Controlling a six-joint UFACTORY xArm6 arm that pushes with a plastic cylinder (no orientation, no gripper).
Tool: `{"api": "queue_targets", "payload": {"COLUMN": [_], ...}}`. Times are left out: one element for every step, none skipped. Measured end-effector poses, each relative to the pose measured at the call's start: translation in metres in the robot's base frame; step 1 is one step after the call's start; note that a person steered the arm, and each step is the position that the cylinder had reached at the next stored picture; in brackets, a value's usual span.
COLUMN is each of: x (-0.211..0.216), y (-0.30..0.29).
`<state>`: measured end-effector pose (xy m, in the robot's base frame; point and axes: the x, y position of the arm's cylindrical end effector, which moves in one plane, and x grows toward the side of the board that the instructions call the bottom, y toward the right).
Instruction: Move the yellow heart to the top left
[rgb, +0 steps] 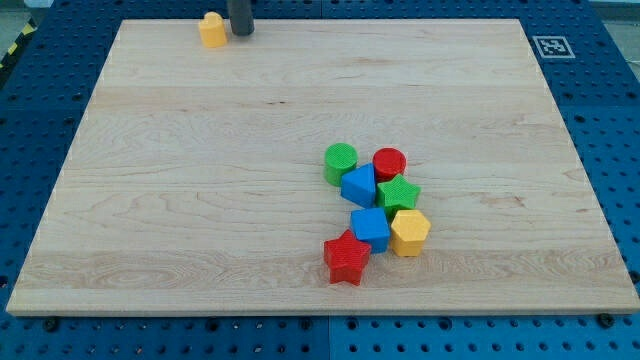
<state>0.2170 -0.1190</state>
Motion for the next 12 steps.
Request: {"api": "queue_targets", "payload": {"x": [0.001, 0.001, 0.001, 0.001, 0.001, 0.001, 0.001, 0.001, 0.001, 0.001, 0.001, 0.001], "y": [-0.002, -0.009, -0.026, -0.039, -0.041, -0.042, -0.043, -0.045, -0.054, -0.062, -0.062, -0.048]}}
